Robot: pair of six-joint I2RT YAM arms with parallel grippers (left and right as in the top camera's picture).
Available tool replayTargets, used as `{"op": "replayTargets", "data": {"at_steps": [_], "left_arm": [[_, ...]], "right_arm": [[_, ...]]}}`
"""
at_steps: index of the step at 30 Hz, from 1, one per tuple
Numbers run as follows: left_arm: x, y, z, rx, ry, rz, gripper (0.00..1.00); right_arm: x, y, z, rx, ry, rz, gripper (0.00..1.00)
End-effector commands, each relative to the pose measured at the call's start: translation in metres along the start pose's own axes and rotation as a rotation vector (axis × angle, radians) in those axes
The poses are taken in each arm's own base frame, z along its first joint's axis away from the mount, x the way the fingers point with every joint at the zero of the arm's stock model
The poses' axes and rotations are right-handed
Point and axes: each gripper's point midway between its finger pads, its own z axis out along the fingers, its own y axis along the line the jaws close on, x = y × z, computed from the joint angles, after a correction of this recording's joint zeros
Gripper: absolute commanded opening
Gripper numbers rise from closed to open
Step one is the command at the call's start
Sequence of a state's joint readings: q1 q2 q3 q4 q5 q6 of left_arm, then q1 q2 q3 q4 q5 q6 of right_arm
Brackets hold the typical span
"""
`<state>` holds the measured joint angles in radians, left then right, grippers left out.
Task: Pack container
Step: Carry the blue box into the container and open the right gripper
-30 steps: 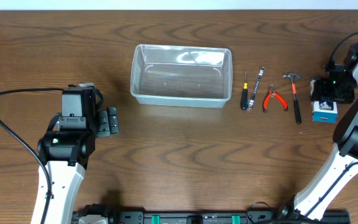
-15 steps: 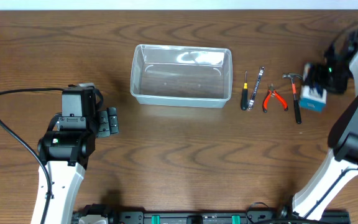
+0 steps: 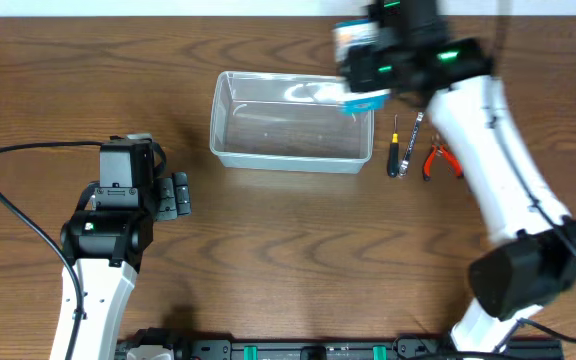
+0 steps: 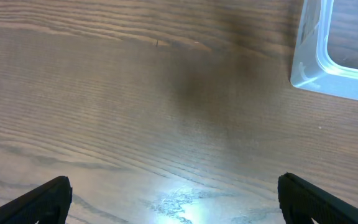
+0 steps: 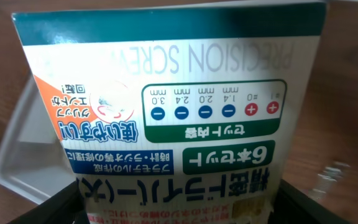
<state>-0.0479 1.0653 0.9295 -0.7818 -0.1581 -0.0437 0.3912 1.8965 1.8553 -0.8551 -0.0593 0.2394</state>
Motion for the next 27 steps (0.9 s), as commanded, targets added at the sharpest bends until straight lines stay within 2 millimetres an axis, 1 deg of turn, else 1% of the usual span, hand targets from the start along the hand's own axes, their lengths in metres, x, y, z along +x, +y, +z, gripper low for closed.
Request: {"op": "replayTargets", "data": {"at_steps": [1, 3, 5, 8, 10, 12, 15, 19, 21, 23, 26, 27], "left_arm": [[-0.005, 0.001, -0.003, -0.008, -0.013, 0.017, 0.98], [-0.005, 0.001, -0.003, -0.008, -0.012, 0.017, 0.98], [-0.005, 0.001, -0.003, -0.008, -0.013, 0.017, 0.98], [-0.005, 0.001, -0.003, -0.008, -0.012, 0.017, 0.98], [-0.005, 0.001, -0.003, -0.008, -0.013, 0.017, 0.98], [-0.005, 0.001, -0.003, -0.008, -0.013, 0.017, 0.98], [-0.005, 0.001, -0.003, -0.008, -0.013, 0.017, 0.98], [-0.005, 0.001, -0.003, -0.008, -0.013, 0.017, 0.98], [-0.005, 0.001, -0.003, -0.008, -0.012, 0.017, 0.98], [-0.005, 0.001, -0.003, -0.008, -0.012, 0.017, 0.98], [-0.005, 0.001, -0.003, -0.008, -0.012, 0.017, 0.98], [-0.005, 0.001, -0.003, -0.008, -0.012, 0.017, 0.98]], "right_arm": [[0.013, 0.004, 0.027, 0.162, -0.005, 0.094, 0.36], [0.023, 0.010, 0.044, 0.207, 0.006, 0.102, 0.36], [0.034, 0.010, 0.061, 0.239, 0.032, 0.093, 0.36], [0.051, -0.002, 0.083, 0.286, 0.089, 0.099, 0.36], [0.064, -0.013, 0.092, 0.315, 0.137, 0.132, 0.33], [0.075, -0.021, 0.097, 0.330, 0.182, 0.143, 0.31], [0.081, -0.029, 0.097, 0.343, 0.213, 0.149, 0.29], [0.086, -0.032, 0.095, 0.352, 0.235, 0.135, 0.32], [0.090, -0.032, 0.096, 0.355, 0.249, 0.133, 0.38], [0.094, -0.034, 0.096, 0.364, 0.260, 0.128, 0.46], [0.098, -0.035, 0.096, 0.367, 0.269, 0.127, 0.64], [0.096, -0.034, 0.096, 0.366, 0.264, 0.127, 0.68]]}}
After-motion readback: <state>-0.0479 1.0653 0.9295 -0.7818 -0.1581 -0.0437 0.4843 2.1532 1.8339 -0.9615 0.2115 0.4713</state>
